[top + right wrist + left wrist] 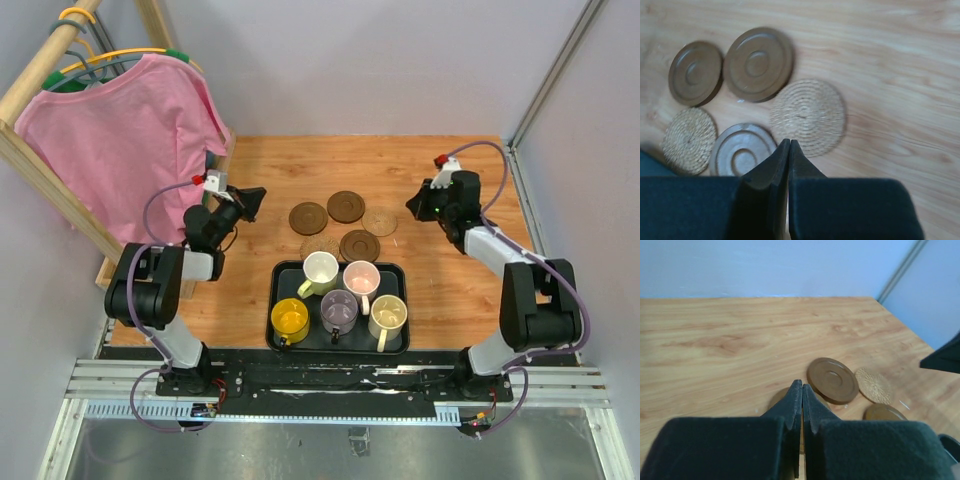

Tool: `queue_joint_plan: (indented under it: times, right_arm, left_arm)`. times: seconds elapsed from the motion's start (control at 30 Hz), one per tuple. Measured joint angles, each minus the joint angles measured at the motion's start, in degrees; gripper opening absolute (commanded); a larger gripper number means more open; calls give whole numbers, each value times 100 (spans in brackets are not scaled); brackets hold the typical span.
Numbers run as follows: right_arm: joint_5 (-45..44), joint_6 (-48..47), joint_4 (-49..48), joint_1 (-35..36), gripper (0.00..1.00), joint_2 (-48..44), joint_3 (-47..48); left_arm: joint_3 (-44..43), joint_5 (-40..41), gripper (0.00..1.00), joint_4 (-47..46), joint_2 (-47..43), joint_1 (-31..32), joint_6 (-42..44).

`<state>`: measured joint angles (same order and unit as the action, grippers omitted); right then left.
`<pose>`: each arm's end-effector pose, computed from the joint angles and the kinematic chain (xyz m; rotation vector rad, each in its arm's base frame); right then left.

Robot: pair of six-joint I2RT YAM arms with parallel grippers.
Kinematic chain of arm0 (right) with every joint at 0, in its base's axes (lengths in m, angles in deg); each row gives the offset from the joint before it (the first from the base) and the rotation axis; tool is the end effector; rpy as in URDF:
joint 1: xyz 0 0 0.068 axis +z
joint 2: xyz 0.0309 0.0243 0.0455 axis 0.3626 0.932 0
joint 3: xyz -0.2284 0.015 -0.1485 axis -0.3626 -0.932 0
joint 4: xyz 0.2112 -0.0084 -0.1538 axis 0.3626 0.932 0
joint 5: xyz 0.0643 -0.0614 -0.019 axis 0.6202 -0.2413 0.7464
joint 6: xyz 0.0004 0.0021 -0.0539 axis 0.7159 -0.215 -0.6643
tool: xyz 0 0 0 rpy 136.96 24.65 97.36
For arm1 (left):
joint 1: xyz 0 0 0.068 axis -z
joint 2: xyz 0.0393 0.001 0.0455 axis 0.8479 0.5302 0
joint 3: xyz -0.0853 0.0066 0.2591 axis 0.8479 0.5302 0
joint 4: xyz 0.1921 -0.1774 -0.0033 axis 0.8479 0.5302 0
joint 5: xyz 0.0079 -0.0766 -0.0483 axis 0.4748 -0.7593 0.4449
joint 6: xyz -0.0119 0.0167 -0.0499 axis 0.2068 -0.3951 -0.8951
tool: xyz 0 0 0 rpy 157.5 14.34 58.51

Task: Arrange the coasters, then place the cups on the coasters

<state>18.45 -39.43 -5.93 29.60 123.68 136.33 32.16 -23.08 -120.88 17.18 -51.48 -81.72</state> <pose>0.3391 0.0630 0.2292 -0.1608 1.9905 0.6245 0.3113 -0.0507 0.1971 0.1758 1.4741 -0.7104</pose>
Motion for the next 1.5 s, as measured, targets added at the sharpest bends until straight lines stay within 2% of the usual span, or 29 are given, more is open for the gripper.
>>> queue_joint_plan:
  times: [0.23,0.47,0.67,0.97,1.33,1.5]
  right_arm:
    - [24,-299,407,984,1,385,372]
    - [-4,-315,721,1346,1,748,566]
    - [-66,-225,1036,1698,1,1086,686]
    - [-280,-35,1397,1818,1,1506,881]
    - [-1515,177,2118,1781,1,1545,1172]
    - [-1827,291,2286,1502,1,1484,1174]
  left_arm:
    - [-162,-219,0,61,308,356,87]
    - [-177,-459,1,212,457,354,68]
    - [-463,-638,1,737,433,354,197]
    - [-538,-584,2,1499,275,354,584]
    - [-647,-575,4,1784,275,354,636]
    - [-647,-573,4,1845,275,354,691]
